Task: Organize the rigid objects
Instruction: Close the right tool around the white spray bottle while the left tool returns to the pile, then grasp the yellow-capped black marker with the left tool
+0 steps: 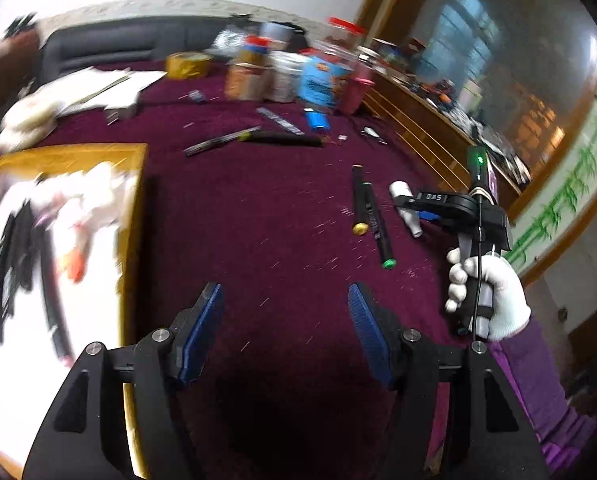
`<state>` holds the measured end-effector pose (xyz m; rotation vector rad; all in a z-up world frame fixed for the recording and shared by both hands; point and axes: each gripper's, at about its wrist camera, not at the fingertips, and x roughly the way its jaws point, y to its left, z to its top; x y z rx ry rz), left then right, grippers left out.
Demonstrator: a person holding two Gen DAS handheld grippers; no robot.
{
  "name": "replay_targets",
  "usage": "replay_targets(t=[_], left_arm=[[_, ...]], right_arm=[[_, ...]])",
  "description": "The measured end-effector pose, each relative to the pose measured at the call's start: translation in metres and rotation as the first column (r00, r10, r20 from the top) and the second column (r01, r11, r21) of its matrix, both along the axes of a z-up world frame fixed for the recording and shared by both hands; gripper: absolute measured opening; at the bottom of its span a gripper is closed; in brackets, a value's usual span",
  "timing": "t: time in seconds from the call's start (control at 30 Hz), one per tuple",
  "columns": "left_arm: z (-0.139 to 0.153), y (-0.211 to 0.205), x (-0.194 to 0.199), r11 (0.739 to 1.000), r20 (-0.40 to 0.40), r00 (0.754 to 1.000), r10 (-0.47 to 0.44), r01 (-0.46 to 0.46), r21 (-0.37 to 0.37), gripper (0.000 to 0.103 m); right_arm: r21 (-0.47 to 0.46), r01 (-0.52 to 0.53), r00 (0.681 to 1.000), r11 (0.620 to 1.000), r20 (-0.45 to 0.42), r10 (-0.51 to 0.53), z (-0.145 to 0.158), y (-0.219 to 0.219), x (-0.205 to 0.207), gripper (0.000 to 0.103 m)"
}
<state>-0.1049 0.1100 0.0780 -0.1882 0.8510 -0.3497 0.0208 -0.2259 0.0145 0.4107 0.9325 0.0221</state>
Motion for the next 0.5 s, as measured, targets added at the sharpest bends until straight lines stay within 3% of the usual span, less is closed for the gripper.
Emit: replay_targets(t=[0.2,0.4,0.5], left_arm=[[-0.008,-0.075,0.048,0.98,0.046,0.988,-0.147,0.139,0.141,0.063],[-0.034,-0.136,0.089,0.922,0.028,0.965,-0.26,0.24,0.304,0.062],[-0.046,-0.15,0.106,0.905,-0.004,0.96,-0.281,0.266,0.333,0.052]], right_arm=[[0.125,0.012,1.0,0.992,0.025,-0.015,-0.004,-0.016,-0.003,0.026],[0.091,0.001,0.999,0.996,0.046,-0.005,-0.001,-0.01,-0.002,0.026],[0.077,-0.018,0.998,0.997,0.06,0.014,0.0,-0.006,-0.002,0.026]])
